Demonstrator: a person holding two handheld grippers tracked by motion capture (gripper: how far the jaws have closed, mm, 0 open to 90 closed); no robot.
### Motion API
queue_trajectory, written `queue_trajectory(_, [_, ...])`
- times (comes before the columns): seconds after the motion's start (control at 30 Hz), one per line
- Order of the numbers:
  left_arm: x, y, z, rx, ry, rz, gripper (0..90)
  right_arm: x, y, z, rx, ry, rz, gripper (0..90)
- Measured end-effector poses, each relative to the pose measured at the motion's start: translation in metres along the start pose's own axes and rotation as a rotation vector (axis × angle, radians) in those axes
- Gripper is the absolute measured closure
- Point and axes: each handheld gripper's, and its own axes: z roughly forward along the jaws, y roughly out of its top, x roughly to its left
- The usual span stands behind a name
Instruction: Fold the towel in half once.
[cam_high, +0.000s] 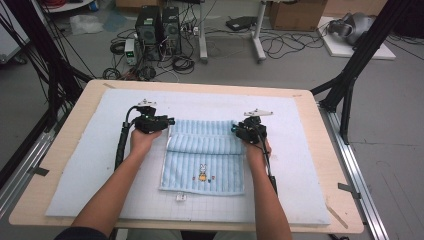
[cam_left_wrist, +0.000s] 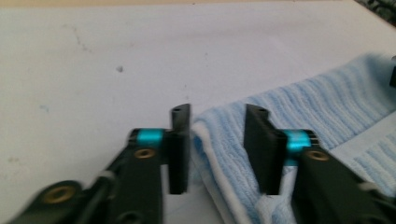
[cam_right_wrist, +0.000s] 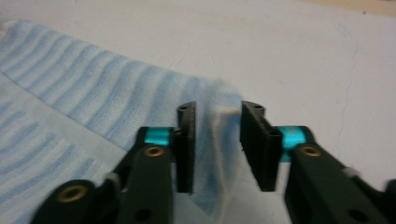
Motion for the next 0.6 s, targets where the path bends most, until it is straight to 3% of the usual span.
queue_trajectory(0.1, [-0.002, -0.005, -0.006, -0.011, -0.026, 0.016, 58.1, -0.004, -0.001, -0.008, -0.011, 0.015, 0.032, 55.0])
queue_trajectory(0.2, [-0.008, -0.012, -0.008, -0.022, -0.070, 0.051, 59.1, -0.006, -0.001, -0.015, -0.017, 0.038, 0.018, 53.1])
queue_trajectory(0.4, [-0.019, -0.023, -0.002, 0.040, -0.096, 0.116, 58.8, -0.008, -0.006, -0.028, -0.008, 0.091, 0.013, 52.1])
queue_trajectory(0.43, [-0.020, -0.024, -0.002, 0.057, -0.100, 0.126, 59.3, -0.008, -0.008, -0.030, -0.003, 0.118, 0.016, 52.4])
queue_trajectory(0.6, [-0.028, -0.027, -0.001, 0.105, -0.098, 0.189, 71.5, -0.005, -0.014, -0.031, 0.050, 0.143, -0.006, 56.5])
